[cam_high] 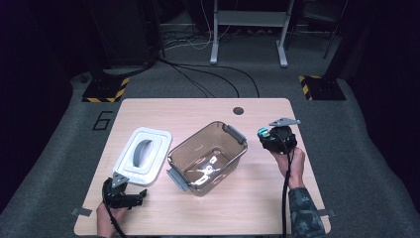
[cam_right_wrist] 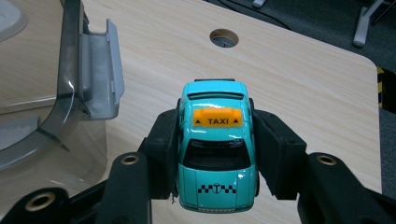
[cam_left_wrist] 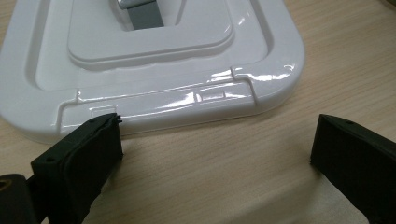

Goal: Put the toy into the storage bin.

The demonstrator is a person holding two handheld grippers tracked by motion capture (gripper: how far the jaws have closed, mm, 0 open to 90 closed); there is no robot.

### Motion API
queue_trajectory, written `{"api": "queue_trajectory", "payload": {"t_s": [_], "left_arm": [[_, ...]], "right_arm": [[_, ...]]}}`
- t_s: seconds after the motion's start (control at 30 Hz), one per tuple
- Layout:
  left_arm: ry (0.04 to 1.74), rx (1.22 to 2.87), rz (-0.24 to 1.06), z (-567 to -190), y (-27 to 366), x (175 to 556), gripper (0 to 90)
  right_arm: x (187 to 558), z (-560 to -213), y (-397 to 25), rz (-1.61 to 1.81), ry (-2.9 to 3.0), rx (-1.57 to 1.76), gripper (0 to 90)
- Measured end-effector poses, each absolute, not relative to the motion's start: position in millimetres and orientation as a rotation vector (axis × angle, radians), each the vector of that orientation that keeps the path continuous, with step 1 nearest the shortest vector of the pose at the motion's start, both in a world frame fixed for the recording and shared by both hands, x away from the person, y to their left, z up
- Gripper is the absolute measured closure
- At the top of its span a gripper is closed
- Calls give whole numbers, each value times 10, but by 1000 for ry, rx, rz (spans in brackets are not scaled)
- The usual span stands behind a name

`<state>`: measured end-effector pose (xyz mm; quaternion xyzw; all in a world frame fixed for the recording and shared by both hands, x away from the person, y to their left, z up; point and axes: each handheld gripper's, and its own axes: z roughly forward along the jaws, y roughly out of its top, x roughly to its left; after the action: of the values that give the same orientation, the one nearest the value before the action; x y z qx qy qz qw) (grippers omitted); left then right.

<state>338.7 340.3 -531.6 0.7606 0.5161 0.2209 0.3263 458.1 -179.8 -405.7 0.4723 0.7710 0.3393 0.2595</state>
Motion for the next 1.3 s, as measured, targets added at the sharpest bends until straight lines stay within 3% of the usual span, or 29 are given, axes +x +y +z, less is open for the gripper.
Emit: {"api": "queue_trajectory", "payload": {"t_s": [1.3], "left_arm": [[1352, 1993, 579, -5317, 3403, 3387, 16]], "right_arm": [[4698, -3443, -1490, 999, 2071, 1144, 525]]}}
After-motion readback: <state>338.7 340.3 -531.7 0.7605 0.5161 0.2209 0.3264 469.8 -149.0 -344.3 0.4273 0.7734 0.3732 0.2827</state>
